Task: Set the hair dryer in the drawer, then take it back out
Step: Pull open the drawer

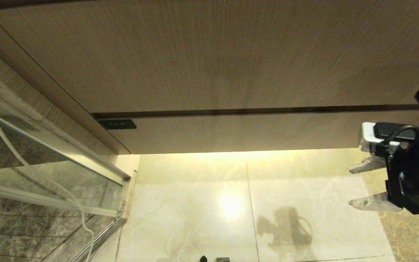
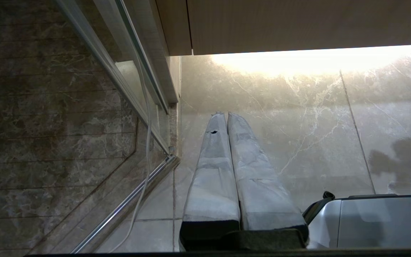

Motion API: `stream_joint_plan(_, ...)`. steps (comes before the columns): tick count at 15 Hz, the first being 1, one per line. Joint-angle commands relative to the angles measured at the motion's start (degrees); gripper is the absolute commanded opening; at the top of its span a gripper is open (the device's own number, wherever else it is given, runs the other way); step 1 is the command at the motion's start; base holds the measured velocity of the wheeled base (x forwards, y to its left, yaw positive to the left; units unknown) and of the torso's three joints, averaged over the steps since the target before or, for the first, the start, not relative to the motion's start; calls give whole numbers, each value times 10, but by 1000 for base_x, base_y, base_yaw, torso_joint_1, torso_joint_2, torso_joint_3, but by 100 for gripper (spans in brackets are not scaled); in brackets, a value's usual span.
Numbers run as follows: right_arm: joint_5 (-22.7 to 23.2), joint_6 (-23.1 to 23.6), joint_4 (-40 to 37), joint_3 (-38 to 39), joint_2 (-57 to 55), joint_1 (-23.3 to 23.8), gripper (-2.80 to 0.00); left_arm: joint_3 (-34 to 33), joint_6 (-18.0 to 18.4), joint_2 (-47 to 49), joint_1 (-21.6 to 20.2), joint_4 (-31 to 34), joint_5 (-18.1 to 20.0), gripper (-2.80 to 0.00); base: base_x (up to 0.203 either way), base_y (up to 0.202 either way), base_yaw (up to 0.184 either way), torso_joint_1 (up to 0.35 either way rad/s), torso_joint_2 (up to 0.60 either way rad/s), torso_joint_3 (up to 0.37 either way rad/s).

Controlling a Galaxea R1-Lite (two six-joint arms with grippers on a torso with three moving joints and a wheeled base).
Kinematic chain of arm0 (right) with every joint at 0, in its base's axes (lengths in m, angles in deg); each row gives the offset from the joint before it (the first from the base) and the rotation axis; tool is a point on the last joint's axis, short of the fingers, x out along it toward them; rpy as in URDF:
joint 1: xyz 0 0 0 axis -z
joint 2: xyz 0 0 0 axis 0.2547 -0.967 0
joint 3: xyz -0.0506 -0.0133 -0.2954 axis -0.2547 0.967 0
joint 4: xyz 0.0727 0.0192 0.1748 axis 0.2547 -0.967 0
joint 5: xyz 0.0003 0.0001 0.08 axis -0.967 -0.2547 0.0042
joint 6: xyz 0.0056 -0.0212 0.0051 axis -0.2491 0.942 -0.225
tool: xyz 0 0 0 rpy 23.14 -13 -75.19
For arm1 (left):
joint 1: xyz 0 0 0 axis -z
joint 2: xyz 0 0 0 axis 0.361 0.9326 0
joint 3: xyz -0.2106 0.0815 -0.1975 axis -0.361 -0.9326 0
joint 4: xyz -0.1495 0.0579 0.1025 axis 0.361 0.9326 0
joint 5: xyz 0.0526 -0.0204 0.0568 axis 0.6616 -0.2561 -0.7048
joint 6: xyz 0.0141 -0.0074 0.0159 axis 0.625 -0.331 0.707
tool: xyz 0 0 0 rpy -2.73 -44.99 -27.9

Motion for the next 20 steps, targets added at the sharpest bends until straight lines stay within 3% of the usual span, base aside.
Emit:
stream_joint_plan(1, -2, 45, 55, 26, -25, -1, 0, 0, 0, 0, 0, 0, 0, -280, 0, 0, 0, 0, 0, 0)
stream_joint_plan(3, -6, 79, 243, 78, -31, -1, 0, 0, 0, 0, 0, 0, 0, -280, 0, 0, 0, 0, 0, 0)
stream_joint_plan(6, 0, 110, 458, 155, -50, 0, 0, 0, 0, 0, 0, 0, 0, -280, 0, 0, 0, 0, 0, 0)
stream_joint_plan(9, 2, 119, 612, 194, -93, 11, 0, -1, 0, 0, 0, 0, 0, -280, 0, 0, 0, 0, 0, 0)
stream_joint_plan(12, 26, 127, 663, 198, -119, 28, 0, -1, 0, 0, 0, 0, 0, -280, 0, 0, 0, 0, 0, 0)
stream_joint_plan(15, 121, 179, 686, 197, -133, 66, 0, -1, 0, 0, 0, 0, 0, -280, 0, 0, 0, 0, 0, 0)
stream_joint_plan(20, 126, 185, 685, 177, -156, 82, 0, 0, 0, 0, 0, 0, 0, -280, 0, 0, 0, 0, 0, 0)
